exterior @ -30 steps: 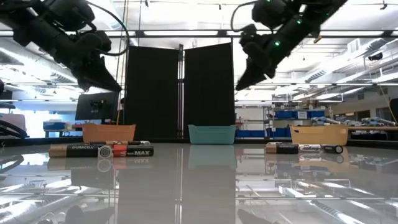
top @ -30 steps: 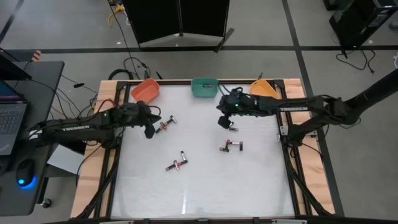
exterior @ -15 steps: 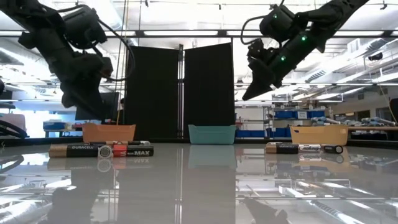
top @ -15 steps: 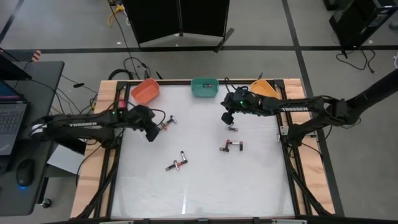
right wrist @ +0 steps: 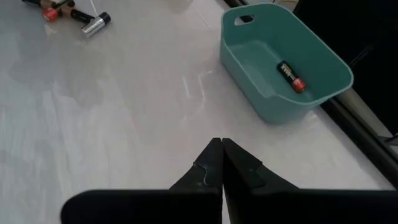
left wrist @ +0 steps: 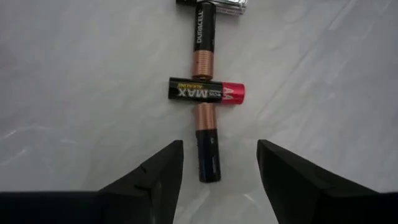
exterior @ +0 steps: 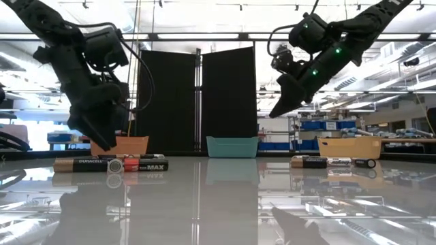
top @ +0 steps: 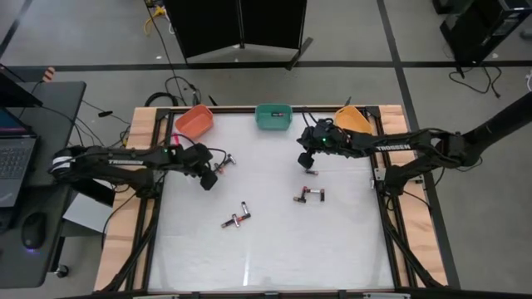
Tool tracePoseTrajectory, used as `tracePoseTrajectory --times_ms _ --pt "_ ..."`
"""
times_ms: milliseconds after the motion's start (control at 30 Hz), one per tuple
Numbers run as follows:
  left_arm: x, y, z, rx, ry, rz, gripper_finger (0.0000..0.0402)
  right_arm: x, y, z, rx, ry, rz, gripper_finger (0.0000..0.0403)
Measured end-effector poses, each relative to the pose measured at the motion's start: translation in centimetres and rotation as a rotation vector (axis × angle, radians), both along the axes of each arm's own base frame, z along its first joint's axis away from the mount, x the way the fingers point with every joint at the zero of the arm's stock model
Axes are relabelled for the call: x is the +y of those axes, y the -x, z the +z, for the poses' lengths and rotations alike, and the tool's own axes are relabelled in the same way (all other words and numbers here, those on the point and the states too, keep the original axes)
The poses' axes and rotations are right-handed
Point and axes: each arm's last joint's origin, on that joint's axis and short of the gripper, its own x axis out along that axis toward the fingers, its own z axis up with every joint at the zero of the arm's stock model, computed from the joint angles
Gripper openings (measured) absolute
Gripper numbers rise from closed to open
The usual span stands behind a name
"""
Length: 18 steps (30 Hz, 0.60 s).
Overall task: Sort batteries
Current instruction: Put the brown battery into the orange bin
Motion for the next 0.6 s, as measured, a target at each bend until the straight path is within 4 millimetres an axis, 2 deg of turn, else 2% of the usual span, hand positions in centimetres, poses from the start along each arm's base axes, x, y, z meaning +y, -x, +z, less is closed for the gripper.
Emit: tracePoseTrajectory --times_ms 133,600 --pt "0.2 -0.1 -0.7 0.059 -0.028 0.003 0.0214 0.2 0.3 -0.5 -0.004 -0.018 -0.012 0.0009" --pt "0.5 -0.9 -2.2 0.139 -0.051 0.012 0.0212 0.8 -0.2 -0.4 -0.044 0.002 0.014 0.0009"
